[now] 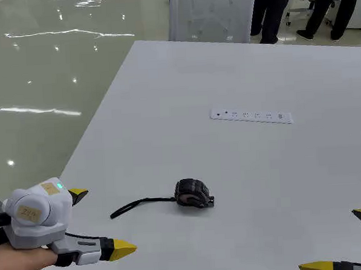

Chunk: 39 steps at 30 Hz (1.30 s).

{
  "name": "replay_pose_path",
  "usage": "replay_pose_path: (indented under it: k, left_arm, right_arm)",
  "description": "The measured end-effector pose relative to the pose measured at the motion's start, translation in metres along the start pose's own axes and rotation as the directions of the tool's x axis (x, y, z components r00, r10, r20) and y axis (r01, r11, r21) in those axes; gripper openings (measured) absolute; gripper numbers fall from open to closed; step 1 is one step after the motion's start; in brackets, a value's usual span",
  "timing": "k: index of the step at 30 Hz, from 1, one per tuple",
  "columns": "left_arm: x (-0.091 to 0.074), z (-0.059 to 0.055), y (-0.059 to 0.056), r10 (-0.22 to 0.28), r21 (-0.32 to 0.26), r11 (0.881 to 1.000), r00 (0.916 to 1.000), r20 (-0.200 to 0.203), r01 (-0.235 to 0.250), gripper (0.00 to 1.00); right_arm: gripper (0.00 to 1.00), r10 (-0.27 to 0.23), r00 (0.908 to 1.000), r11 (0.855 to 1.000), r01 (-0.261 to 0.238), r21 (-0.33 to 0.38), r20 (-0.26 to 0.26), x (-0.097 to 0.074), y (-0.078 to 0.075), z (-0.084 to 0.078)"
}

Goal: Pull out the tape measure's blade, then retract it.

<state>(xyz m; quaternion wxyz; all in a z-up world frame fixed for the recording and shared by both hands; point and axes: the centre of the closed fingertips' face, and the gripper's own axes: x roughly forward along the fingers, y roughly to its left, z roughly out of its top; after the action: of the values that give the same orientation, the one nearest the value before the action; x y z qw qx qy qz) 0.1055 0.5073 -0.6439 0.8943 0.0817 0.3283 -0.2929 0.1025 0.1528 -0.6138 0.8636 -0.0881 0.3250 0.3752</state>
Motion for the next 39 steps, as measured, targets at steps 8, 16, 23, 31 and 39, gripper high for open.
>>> replay_pose_path:
  k: [8, 16, 23, 31, 39]
  left_arm:
    - [0.003, 0.0, 0.0, -0.005, -0.003, 1.0, 1.0, -0.003, 0.005, 0.99]
    - [0.009, 0.002, 0.0, -0.01, 0.0, 1.0, 0.9999, -0.005, 0.01, 0.98]
    - [0.016, 0.003, -0.002, -0.019, -0.001, 1.0, 0.9997, -0.013, 0.019, 0.98]
    - [0.031, 0.005, -0.005, -0.037, 0.005, 0.999, 0.9991, -0.021, 0.037, 0.98]
    - [0.045, 0.012, -0.008, -0.052, 0.009, 0.999, 0.9985, -0.019, 0.052, 0.97]
  right_arm:
    - [0.99, 0.008, 0.9999, 1.0, -0.008, 0.001, -0.01, 0.004, 0.0, -0.002]
    - [0.98, 0.016, 0.9997, 1.0, -0.016, 0.0, -0.017, 0.01, -0.001, -0.002]
    - [0.97, 0.029, 0.9991, 1.0, -0.029, -0.005, -0.031, 0.016, 0.0, -0.003]
    - [0.95, 0.039, 0.9981, 0.999, -0.041, -0.032, -0.047, 0.026, -0.005, -0.001]
    - [0.93, 0.054, 0.9967, 0.997, -0.057, -0.046, -0.061, 0.036, -0.008, 0.0]
